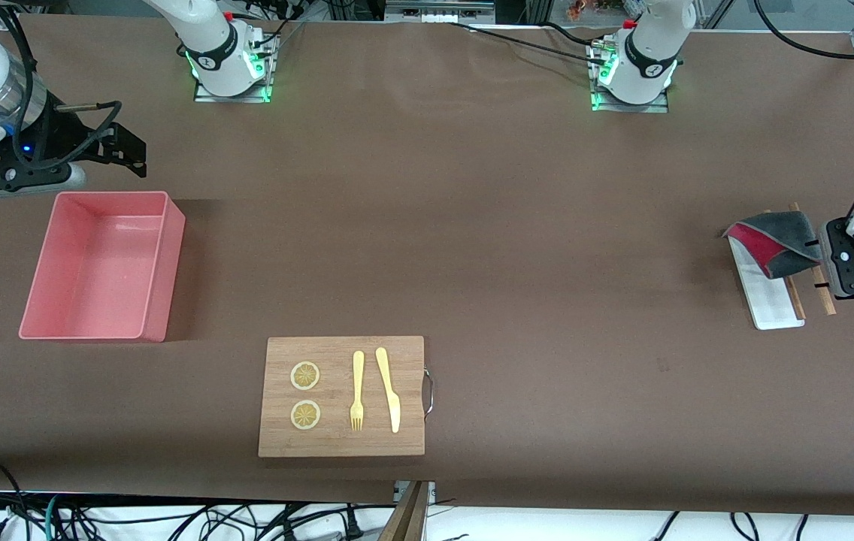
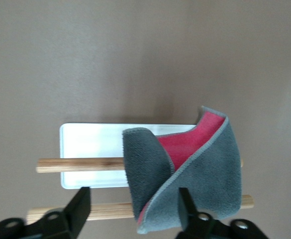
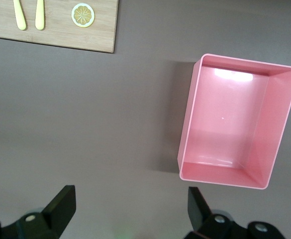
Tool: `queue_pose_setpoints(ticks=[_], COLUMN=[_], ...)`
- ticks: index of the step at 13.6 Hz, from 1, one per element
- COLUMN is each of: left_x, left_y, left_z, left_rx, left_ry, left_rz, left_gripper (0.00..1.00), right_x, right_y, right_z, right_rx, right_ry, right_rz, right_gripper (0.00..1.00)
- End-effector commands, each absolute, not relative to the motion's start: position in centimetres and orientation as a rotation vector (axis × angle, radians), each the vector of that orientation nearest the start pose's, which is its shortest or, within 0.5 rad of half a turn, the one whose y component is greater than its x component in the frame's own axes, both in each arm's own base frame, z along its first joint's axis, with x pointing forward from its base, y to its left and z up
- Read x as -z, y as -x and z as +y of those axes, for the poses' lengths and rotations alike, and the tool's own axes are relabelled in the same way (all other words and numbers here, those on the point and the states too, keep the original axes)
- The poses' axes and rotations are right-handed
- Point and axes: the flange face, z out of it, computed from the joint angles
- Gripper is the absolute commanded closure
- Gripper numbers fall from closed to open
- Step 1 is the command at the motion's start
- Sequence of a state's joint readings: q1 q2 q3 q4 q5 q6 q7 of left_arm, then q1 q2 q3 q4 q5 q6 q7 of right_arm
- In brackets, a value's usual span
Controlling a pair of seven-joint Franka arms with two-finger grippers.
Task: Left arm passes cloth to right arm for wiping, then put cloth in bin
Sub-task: 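Close the left gripper on the cloth and lift it off the tray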
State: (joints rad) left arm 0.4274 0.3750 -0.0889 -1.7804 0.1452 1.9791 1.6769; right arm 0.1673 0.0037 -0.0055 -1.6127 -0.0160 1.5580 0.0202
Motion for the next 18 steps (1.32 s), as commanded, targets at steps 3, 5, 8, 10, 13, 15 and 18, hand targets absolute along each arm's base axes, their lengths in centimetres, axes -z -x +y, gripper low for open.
queue_pose_setpoints(ticks=[3,5,8,10,13,15,18], left_x=[-34.7,-34.5,-34.0,-33.7,-32.7,-32.3,-32.1], left_y=[-57.1,-57.1,-57.3,-57.5,-57.3,-57.2,-57.1], left_z=[22.9,22.9,23.0,23.1,24.0,24.0,24.1], left_rx=[-0.282,-0.282,-0.297,-0.288,-0.278,-0.282,-0.284], left_ry=[2.380,2.347,2.257,2.244,2.221,2.225,2.229], left_rz=[2.149,2.188,2.224,2.227,2.256,2.259,2.260], left_gripper=[0.48,0.52,0.51,0.52,0.52,0.59,0.72], right_x=[-60.8,-60.8,-60.8,-60.8,-60.8,-60.8,-60.8], right_y=[-54.6,-54.6,-54.6,-54.6,-54.6,-54.6,-54.6], right_z=[8.8,8.7,8.7,8.8,8.8,8.7,8.8], right_rx=[-0.089,-0.087,-0.089,-0.089,-0.089,-0.089,-0.089], right_ry=[3.155,3.155,3.155,3.155,3.155,3.155,3.155], right_rz=[-0.235,-0.233,-0.233,-0.235,-0.235,-0.233,-0.235], right_gripper=[0.01,0.01,0.01,0.01,0.01,0.01,0.01])
